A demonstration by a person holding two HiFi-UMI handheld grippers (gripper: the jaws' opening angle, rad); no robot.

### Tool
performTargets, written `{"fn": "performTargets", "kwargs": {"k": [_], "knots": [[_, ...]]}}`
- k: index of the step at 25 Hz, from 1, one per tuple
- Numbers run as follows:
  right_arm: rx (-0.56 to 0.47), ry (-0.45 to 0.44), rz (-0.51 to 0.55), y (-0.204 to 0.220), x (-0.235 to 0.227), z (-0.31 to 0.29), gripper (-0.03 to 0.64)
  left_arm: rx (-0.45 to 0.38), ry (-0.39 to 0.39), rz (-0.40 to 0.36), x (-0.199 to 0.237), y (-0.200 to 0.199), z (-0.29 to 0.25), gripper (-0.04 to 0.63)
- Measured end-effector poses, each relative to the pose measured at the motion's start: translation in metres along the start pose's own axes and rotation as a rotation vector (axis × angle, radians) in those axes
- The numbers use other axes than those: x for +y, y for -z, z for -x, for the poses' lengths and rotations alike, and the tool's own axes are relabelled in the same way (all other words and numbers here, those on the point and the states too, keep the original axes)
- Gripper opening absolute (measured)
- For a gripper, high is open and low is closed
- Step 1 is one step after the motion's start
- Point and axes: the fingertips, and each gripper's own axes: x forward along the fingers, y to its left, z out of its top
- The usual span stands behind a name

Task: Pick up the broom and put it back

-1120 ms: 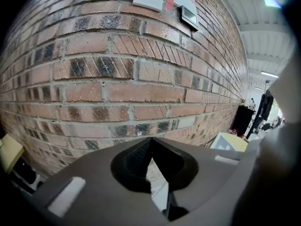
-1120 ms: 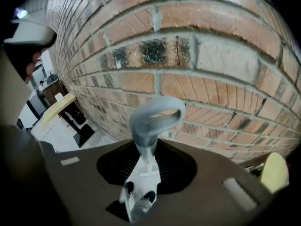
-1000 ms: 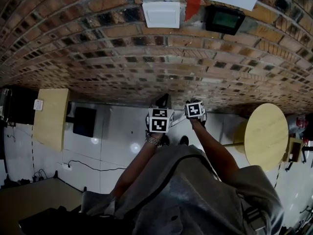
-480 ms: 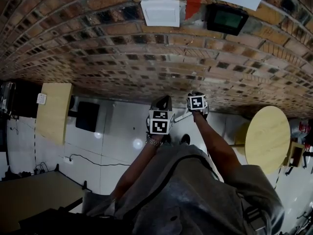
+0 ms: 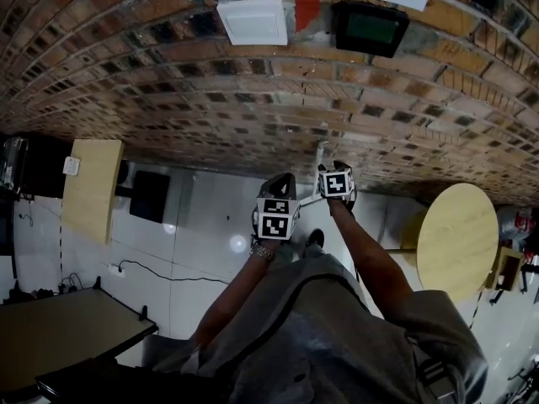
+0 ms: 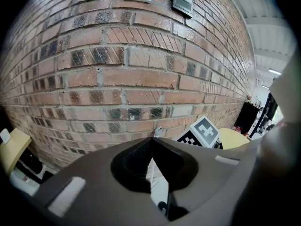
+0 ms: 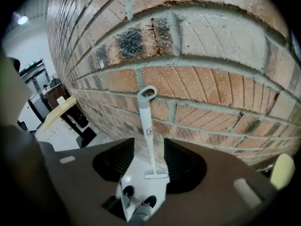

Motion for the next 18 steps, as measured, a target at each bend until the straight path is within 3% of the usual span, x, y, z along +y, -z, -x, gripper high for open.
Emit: {"fn": "performTargets", "kwargs": {"k": [5, 10, 18], "knots": [[-0.101, -0.019, -0.051, -0.009, 0.023, 0.03, 0.176, 0.015, 0.011, -0.01, -0.004, 0.018, 0.011, -0.005], [-0.208, -0.085, -0.16, 0.001, 0.087, 0.089, 0.175, -0.011, 0.058, -0.012, -0.004, 0.034, 0.041, -0.005], [-0.316, -0.148, -0.152, 0.027, 0.196, 0.175, 0.111, -0.012, 0.112, 0.015, 0.018, 0.099, 0.115, -0.005]]}}
